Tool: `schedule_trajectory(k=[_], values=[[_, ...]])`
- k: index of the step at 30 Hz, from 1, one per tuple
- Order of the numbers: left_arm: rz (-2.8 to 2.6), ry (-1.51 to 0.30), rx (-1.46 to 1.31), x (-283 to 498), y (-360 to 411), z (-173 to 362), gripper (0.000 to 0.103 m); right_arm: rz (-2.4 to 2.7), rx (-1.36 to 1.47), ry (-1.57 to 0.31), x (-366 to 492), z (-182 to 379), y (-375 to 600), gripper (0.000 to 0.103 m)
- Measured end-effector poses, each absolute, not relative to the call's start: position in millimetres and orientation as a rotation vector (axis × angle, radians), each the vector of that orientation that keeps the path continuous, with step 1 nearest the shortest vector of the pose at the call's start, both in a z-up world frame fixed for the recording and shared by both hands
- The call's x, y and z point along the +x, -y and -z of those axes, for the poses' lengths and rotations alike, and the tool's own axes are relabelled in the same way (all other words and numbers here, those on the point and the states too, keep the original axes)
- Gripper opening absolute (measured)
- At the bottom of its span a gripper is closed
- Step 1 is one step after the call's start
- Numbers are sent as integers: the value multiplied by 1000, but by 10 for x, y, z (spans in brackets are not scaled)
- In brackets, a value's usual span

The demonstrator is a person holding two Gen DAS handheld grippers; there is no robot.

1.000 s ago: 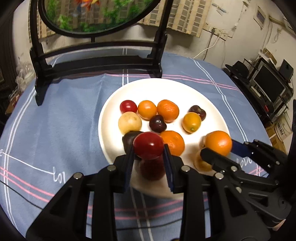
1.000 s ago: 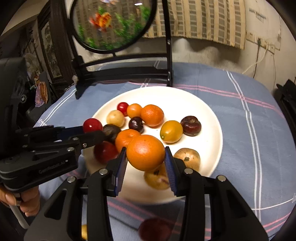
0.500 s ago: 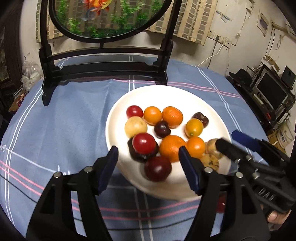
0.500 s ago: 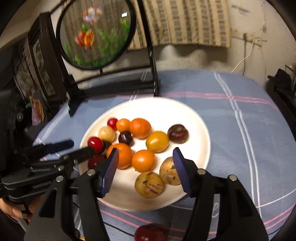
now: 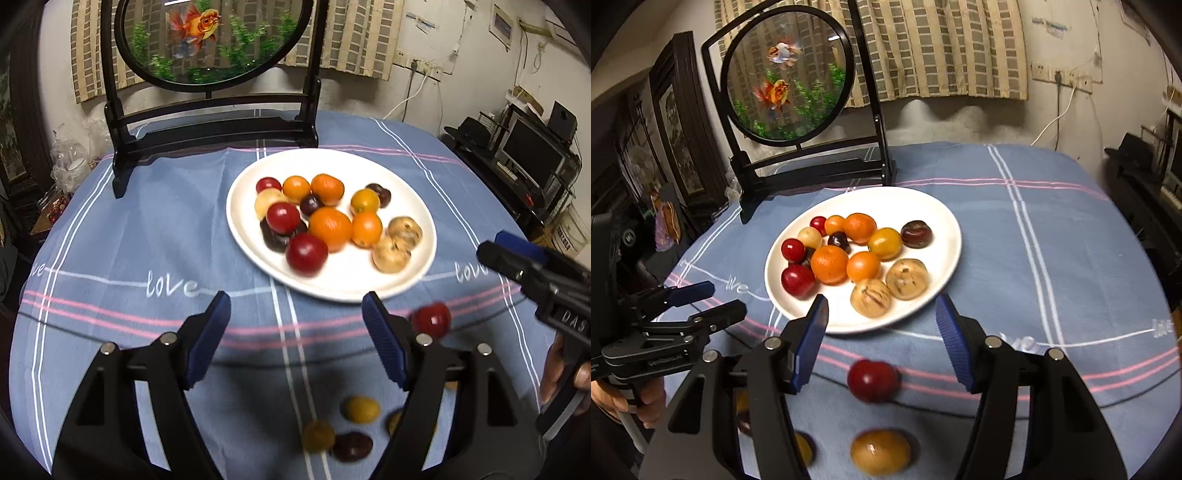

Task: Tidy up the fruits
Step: 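Withdraw both open grippers from the plate back to the fruit cluster, then move the left gripper down toward the dark plum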

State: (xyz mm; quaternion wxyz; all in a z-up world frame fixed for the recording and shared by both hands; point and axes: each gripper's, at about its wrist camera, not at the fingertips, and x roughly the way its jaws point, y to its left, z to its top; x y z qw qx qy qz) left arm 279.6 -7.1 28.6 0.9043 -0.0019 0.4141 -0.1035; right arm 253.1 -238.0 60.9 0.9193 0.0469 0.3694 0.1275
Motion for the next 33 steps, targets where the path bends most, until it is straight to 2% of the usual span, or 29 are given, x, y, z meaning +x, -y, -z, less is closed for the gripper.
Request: schedule_trajectory(k=[15,33], values=[[195,-872,18,2195,-33,-227,79,-251,98,-764,1878,-565,2490,61],[235,-948,102,1852,116,264,79,-293,105,-817,1645,-181,2430,61]])
